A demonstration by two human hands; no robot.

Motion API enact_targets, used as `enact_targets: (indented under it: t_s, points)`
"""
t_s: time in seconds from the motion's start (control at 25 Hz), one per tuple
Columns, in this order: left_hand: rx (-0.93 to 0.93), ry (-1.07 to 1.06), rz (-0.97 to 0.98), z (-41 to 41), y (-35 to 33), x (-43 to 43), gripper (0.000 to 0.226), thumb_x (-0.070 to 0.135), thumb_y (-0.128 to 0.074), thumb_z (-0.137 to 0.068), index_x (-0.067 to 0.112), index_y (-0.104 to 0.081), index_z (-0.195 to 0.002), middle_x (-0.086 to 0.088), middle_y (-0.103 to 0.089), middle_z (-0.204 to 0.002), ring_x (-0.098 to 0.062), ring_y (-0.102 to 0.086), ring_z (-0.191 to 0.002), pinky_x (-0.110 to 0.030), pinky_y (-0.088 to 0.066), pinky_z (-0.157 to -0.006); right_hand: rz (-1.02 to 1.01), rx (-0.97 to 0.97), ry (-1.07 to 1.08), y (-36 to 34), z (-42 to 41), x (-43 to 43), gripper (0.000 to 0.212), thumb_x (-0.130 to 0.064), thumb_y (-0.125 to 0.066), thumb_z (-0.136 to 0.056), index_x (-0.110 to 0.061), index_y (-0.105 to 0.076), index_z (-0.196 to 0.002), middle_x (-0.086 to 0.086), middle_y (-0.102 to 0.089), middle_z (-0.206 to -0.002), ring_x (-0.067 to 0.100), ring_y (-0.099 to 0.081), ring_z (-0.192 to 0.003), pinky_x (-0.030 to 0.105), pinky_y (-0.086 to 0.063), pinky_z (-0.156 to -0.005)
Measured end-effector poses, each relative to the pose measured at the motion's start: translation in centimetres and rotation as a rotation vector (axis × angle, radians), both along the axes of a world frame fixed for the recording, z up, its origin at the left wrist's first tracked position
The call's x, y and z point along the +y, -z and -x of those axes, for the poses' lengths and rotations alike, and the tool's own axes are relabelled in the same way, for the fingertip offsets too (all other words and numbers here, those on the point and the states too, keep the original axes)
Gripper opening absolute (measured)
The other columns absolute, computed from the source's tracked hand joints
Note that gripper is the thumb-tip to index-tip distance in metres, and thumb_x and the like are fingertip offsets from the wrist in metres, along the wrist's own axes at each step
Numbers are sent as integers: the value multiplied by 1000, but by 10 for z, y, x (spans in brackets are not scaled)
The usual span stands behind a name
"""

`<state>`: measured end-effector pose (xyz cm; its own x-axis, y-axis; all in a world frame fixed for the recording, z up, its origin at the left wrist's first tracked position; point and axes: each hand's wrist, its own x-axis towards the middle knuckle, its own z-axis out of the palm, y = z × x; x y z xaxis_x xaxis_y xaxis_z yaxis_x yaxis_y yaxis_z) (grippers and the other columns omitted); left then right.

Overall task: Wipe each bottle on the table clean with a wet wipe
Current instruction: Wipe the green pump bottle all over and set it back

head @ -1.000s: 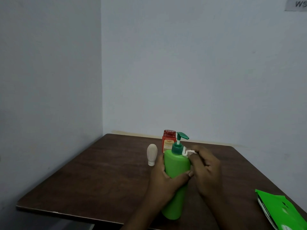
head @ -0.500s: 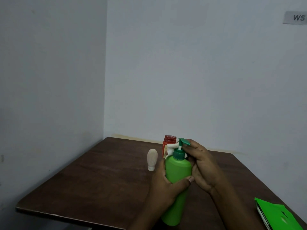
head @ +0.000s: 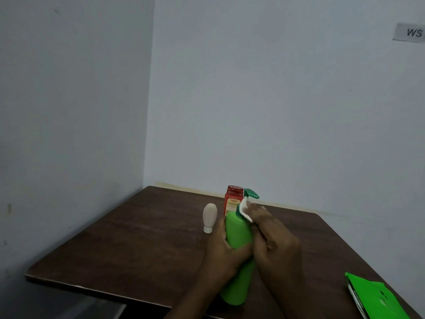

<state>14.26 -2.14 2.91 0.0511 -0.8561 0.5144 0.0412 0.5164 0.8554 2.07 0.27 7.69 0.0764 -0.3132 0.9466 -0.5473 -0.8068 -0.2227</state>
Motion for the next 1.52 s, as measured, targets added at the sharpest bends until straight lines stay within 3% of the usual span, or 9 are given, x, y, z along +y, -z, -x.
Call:
enact_targets:
  t_s: [0.16,0.24,0.4,0.68,0.8,0.92,1.08,1.2,1.52]
  points:
    - [-2,-14,9,2,1,1,59,33,-94,-71,33,-59,-118,-3,-76,-103,-20,-76,-92,-44,-65,-81,-393,-589,-339,-16,7,-18,18,-6,-55,-99,-14,-72,-99,3,-76,-96,22,-71,-94,30,-57,-81]
    - [-3,-22,24,3,1,-1,57,32,-94,-71,33,-60,-117,-1,-75,-101,-18,-75,-90,-40,-64,-79,-625,-698,-528,-28,8,-35,16,-6,-55,-98,-7,-71,-96,13,-75,-96,30,-70,-92,35,-58,-78]
    - [14,9,46,2,-4,3,63,19,-93,-74,32,-59,-126,4,-76,-108,-15,-75,-98,-36,-63,-83,-1012,-484,-913,-46,-2,-52,29,-16,-64,-88,11,-63,-99,30,-63,-100,36,-61,-92,41,-53,-85]
    - [10,-2,82,2,-5,5,66,17,-92,-75,43,-58,-125,10,-75,-111,-14,-74,-102,-30,-62,-83,-1045,-397,-1107,-41,6,-68,47,-31,-83,-72,4,-65,-97,27,-65,-100,36,-63,-94,43,-53,-89]
    - [-1,7,72,2,-5,3,61,19,-92,-75,32,-59,-124,5,-76,-110,-16,-75,-99,-32,-62,-81,-959,-304,-1038,-40,15,-60,34,-27,-68,-91,0,-64,-111,27,-63,-114,34,-59,-106,44,-49,-95]
    - [-22,-3,34,2,-4,2,56,30,-93,-74,36,-59,-119,3,-76,-108,-17,-75,-97,-41,-64,-82,-804,-77,-726,-47,20,-45,24,-22,-45,-104,-6,-62,-112,24,-63,-110,25,-61,-99,42,-49,-90]
    - [-46,14,43,4,-5,3,52,23,-91,-77,31,-60,-118,3,-76,-106,-17,-75,-96,-38,-64,-82,-594,21,-350,-47,13,-27,23,-15,-42,-105,-23,-63,-102,-6,-68,-93,9,-63,-87,27,-50,-76]
    - [-57,38,38,4,-4,4,54,20,-89,-78,30,-59,-121,0,-76,-108,-19,-75,-98,-41,-64,-84,-448,39,-54,-36,8,-22,17,-14,-43,-102,-20,-58,-97,-5,-60,-89,5,-57,-83,21,-45,-70]
    - [-39,12,4,0,-5,1,50,24,-87,-79,32,-60,-119,-3,-76,-104,-17,-76,-94,-38,-64,-81,-233,-79,102,-8,-8,-11,20,-25,-41,-101,-19,-58,-93,-6,-54,-90,-2,-53,-85,8,-37,-70]
